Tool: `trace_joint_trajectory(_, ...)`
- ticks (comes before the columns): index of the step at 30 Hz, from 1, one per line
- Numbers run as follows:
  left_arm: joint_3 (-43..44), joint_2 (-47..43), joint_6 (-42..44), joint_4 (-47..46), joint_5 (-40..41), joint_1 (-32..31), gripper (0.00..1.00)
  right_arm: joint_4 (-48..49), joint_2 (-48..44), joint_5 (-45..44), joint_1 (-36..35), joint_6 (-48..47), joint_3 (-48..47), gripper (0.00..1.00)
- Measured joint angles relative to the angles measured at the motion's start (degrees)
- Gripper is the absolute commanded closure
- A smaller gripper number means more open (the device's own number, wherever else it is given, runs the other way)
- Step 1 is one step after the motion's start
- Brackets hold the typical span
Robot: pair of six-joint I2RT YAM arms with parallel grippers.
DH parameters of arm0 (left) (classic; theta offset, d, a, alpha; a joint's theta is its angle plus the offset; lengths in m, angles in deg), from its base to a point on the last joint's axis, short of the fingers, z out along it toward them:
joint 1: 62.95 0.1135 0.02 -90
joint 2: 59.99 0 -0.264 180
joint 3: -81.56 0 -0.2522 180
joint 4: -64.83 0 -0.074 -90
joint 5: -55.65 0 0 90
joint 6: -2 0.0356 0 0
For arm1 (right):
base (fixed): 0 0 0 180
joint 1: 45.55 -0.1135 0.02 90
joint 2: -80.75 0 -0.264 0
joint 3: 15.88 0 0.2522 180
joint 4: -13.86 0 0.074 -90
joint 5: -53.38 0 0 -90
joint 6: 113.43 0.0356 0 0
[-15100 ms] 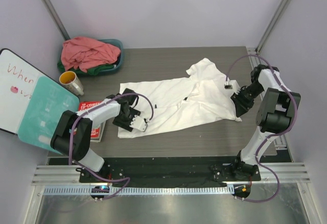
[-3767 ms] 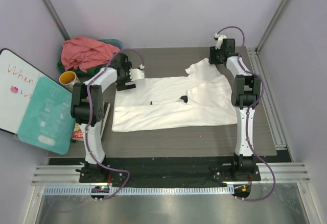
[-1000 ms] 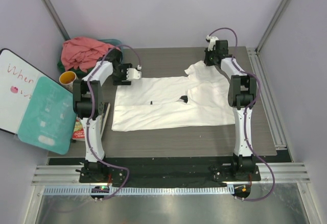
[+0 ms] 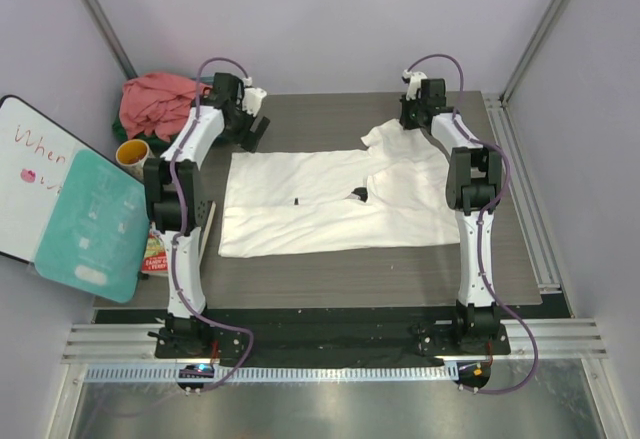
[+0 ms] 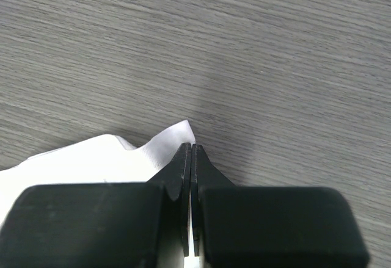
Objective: Fold and stack the t-shirts
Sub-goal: Fold the tshirt
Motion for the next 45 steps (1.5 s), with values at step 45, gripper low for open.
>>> trace_joint_trajectory(45, -0.26, 7.85, -35.78, -4.15, 12.31, 0.74, 0.27, 0.04, 0.00, -0.46, -0.22, -0.59, 0.00, 0.99)
